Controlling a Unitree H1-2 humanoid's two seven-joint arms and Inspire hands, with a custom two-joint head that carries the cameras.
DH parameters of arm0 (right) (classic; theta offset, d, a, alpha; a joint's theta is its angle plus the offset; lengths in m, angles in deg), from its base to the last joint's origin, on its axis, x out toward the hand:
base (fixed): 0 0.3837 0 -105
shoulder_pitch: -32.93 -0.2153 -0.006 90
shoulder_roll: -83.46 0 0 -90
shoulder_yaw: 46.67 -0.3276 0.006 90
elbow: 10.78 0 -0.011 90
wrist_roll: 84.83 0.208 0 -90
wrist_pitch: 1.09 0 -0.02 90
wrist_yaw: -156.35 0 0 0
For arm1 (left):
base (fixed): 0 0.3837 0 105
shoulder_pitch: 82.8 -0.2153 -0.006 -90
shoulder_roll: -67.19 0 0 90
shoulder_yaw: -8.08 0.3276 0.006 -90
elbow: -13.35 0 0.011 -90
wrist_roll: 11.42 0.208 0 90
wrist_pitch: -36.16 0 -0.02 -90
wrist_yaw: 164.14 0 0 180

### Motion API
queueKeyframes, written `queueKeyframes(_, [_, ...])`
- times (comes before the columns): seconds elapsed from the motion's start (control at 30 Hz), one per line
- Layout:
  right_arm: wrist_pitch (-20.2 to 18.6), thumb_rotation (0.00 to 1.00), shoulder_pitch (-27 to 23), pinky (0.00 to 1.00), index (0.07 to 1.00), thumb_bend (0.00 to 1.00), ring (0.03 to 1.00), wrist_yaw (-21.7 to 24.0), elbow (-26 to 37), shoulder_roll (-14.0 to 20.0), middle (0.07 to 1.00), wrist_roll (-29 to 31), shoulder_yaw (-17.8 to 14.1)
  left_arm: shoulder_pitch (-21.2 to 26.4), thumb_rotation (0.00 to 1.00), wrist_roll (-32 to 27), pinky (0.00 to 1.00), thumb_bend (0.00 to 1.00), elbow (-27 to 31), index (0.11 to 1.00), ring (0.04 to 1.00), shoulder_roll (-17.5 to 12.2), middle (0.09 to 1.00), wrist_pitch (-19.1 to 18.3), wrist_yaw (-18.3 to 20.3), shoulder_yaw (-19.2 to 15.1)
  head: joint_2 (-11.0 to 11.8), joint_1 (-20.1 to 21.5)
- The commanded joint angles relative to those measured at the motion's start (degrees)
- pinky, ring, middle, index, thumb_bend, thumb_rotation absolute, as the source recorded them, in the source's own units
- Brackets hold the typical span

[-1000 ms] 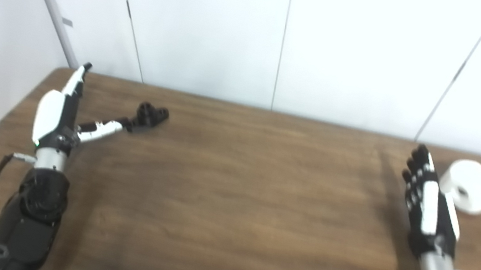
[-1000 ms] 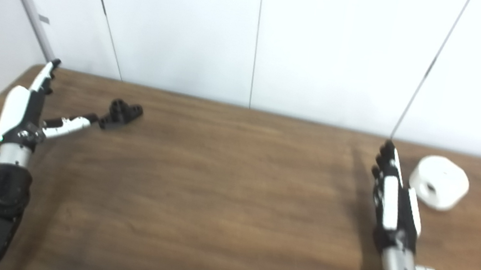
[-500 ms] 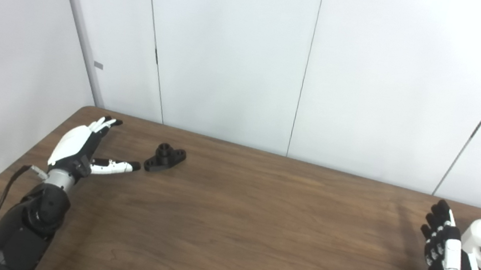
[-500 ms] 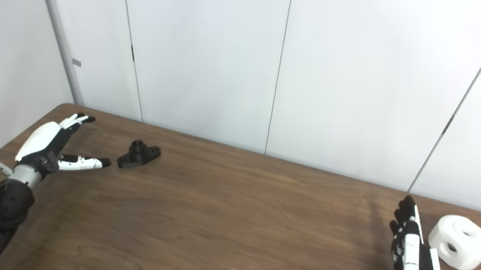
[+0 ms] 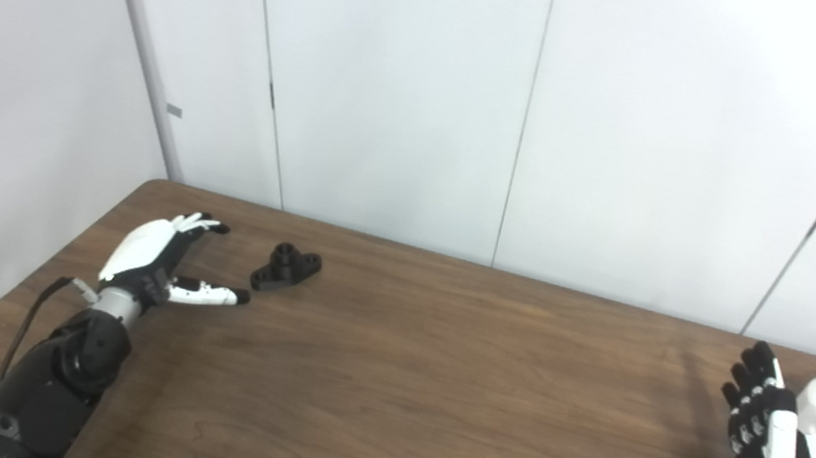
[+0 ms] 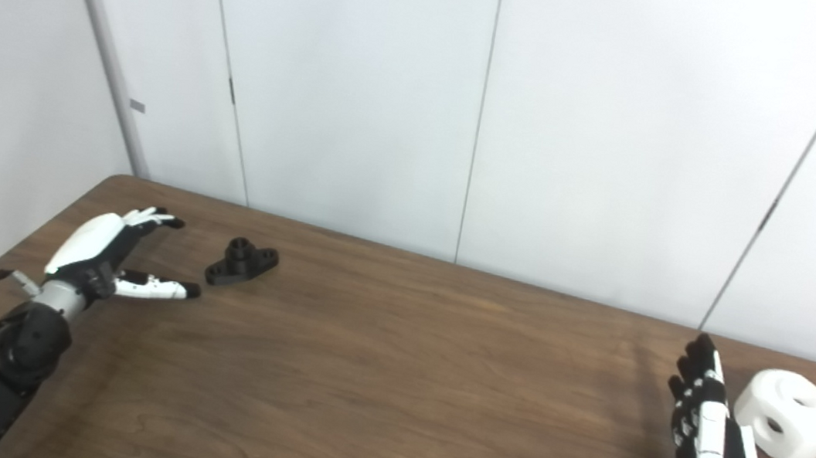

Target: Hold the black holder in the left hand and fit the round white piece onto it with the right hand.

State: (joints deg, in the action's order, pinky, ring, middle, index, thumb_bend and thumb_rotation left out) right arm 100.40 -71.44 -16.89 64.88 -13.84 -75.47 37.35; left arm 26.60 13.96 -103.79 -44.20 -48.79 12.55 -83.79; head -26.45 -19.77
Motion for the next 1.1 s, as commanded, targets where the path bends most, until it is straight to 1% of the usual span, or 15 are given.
queueKeyframes(0.0, [0.09,1.0,1.58,1.0,1.0,0.42,1.0,-0.27,-0.38,0.81,1.0,-0.4,-0.44,2.84,0.45,0.75,1.0,1.0,0.88,0.841,1.0,-2.7,0.963,0.11,-0.76,-0.16,-0.06,-0.17])
queueKeyframes(0.07, [-0.42,1.0,1.55,1.0,1.0,0.42,1.0,-0.08,0.14,0.7,1.0,0.26,-0.56,2.89,0.42,0.67,1.0,1.0,0.63,0.833,1.0,-2.62,0.958,0.21,-0.54,0.13,-0.1,-0.35])
queueKeyframes(0.17, [-0.73,1.0,1.53,1.0,1.0,0.39,1.0,-0.07,0.74,0.77,1.0,0.05,-0.36,3.08,0.44,0.86,1.0,1.0,0.02,0.824,1.0,-2.61,0.953,0.43,-0.35,0.47,-0.33,-0.27])
queueKeyframes(0.27, [-1.03,1.0,1.48,1.0,1.0,0.39,1.0,-0.13,1.11,0.92,1.0,-0.26,-0.26,3.46,0.43,0.86,1.0,1.0,-0.87,0.809,1.0,-2.55,0.948,0.52,-0.37,0.78,-0.6,-0.07])
queueKeyframes(0.33, [-1.34,1.0,1.48,1.0,1.0,0.39,1.0,0.26,1.34,0.86,1.0,0.48,-0.42,3.7,0.43,0.93,1.0,1.0,-1.28,0.805,1.0,-2.64,0.947,0.33,-0.09,1.13,-0.6,-0.08])
queueKeyframes(0.47, [-1.3,1.0,1.7,1.0,1.0,0.4,1.0,-0.2,2.14,0.77,1.0,-0.04,-0.42,4.36,0.45,1.66,1.0,1.0,-2.52,0.802,1.0,-2.85,0.947,0.66,0.08,2.19,-0.87,0.11])
queueKeyframes(0.53, [-1.77,1.0,1.8,1.0,1.0,0.4,1.0,-0.2,2.71,0.67,1.0,0.29,-0.48,4.67,0.44,1.89,1.0,1.0,-3.08,0.794,1.0,-2.9,0.943,0.9,0.23,2.66,-0.95,0.31])
queueKeyframes(0.63, [-2.66,1.0,2.1,1.0,1.0,0.42,1.0,-0.22,3.93,0.53,1.0,0.52,-0.49,5.2,0.43,2.1,1.0,1.0,-3.9,0.784,1.0,-2.97,0.941,1.13,0.46,3.4,-1.17,0.34])
queueKeyframes(0.73, [-2.75,1.0,2.51,1.0,1.0,0.44,1.0,0.3,5.08,0.6,1.0,1.0,-0.39,6.25,0.42,2.64,1.0,1.0,-5.55,0.768,1.0,-2.78,0.934,1.37,0.18,4.47,-1.25,0.36])
queueKeyframes(0.9, [-3.46,1.0,3.11,1.0,1.0,0.43,1.0,-0.02,6.96,0.61,1.0,0.95,-0.47,7.98,0.41,3.01,1.0,1.0,-8.18,0.753,1.0,-2.42,0.923,1.85,-0.28,5.98,-1.34,0.55])
queueKeyframes(1.07, [-4.41,1.0,3.46,1.0,1.0,0.43,1.0,-0.08,8.32,0.63,1.0,1.39,-0.68,8.96,0.42,2.9,1.0,1.0,-8.95,0.751,1.0,-2.11,0.917,1.51,0.05,6.9,-1.48,0.68])
